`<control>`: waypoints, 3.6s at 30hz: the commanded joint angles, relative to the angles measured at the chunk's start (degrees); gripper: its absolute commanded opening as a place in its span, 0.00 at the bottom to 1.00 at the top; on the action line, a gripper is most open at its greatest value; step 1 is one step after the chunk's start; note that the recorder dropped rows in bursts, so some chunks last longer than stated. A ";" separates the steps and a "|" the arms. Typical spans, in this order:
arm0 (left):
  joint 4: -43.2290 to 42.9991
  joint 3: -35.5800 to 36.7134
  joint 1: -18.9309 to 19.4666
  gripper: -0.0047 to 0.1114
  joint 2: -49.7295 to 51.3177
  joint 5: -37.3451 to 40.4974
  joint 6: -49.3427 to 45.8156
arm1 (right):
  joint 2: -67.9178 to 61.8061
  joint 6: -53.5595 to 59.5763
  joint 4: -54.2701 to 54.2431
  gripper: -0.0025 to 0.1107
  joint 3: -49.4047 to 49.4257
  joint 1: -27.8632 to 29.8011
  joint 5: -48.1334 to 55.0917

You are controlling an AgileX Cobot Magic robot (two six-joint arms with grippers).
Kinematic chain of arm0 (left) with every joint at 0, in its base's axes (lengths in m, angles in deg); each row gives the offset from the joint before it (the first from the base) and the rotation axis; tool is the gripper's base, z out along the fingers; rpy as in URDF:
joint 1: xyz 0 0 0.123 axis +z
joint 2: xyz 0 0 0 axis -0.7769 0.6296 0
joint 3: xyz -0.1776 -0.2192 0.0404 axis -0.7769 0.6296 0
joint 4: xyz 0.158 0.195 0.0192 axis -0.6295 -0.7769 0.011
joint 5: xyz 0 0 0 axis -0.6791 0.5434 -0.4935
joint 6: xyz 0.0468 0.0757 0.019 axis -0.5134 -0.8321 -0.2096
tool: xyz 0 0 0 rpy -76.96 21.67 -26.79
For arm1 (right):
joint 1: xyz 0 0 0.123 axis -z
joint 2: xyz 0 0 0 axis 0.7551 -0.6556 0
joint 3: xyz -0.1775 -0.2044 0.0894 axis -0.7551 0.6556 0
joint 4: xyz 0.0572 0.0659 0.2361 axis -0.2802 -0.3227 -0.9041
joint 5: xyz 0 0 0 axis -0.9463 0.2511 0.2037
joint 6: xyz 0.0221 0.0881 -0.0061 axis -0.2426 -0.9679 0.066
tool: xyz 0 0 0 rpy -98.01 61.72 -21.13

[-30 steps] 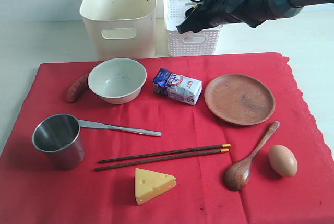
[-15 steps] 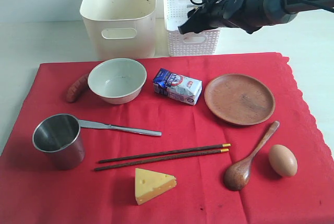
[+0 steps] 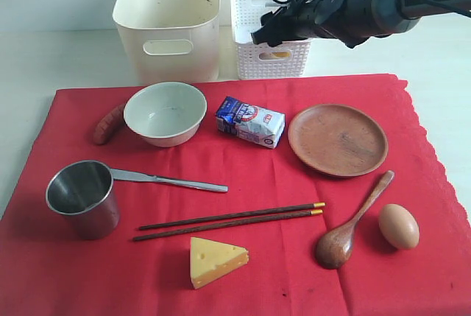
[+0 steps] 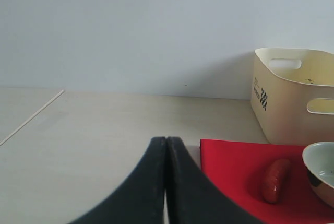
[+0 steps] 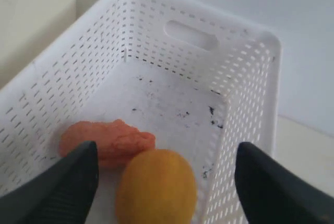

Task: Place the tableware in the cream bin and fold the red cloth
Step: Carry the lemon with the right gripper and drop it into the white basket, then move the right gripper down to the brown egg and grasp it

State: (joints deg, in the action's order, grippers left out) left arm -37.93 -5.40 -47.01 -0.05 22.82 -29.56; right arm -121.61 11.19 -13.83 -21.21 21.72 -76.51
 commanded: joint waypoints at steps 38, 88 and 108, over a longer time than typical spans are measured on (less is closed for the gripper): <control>-0.36 0.13 0.07 0.04 -0.30 -0.11 -0.21 | 34.88 -1.54 4.43 0.02 23.01 0.47 32.09; -0.36 0.13 0.07 0.04 -0.30 -0.11 -0.21 | 54.45 -71.01 54.48 0.59 66.42 -8.94 26.46; -0.36 0.13 0.07 0.04 -0.30 -0.11 -0.21 | 45.03 -71.13 55.61 0.42 67.30 -8.94 19.47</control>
State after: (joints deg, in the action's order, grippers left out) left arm -37.93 -5.40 -47.01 -0.05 22.82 -29.56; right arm -76.50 -60.00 41.25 45.76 12.88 -55.88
